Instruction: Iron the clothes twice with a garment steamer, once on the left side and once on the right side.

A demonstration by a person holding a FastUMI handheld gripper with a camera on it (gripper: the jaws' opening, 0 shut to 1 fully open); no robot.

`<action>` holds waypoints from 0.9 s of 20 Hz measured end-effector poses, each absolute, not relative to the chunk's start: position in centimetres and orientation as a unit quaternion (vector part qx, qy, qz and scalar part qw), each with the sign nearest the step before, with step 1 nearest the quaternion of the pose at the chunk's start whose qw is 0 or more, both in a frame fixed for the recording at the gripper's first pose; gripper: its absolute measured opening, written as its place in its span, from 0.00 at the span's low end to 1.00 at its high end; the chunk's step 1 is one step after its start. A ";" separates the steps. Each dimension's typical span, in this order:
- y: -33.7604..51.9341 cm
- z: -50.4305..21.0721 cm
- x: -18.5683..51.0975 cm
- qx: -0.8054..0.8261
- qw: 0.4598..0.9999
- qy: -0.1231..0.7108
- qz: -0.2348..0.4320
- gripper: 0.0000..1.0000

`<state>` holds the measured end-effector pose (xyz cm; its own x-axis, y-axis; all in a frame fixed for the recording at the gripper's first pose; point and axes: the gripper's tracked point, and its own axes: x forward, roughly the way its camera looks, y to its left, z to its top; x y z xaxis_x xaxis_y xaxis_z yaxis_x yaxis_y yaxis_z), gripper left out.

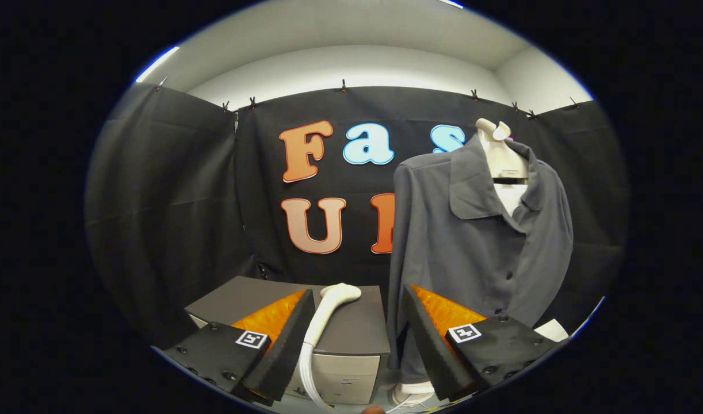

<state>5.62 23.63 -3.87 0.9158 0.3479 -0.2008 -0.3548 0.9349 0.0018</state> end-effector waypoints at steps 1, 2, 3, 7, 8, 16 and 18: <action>24.6 -4.5 5.7 -0.019 0.977 0.108 0.184 0.98; 25.5 -5.1 5.8 -0.022 0.975 0.115 0.189 0.98; 26.3 -5.7 6.2 -0.025 0.973 0.122 0.193 0.98; 29.5 -8.6 7.3 -0.029 0.966 0.155 0.203 0.98; 30.1 -9.4 7.7 -0.029 0.965 0.165 0.203 0.98; 34.4 -16.1 11.9 -0.024 0.947 0.256 0.195 0.98; 35.3 -18.0 13.4 -0.016 0.940 0.283 0.192 0.99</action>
<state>13.43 35.32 -18.03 0.7658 0.3514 -0.5386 -0.3693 0.9259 0.0789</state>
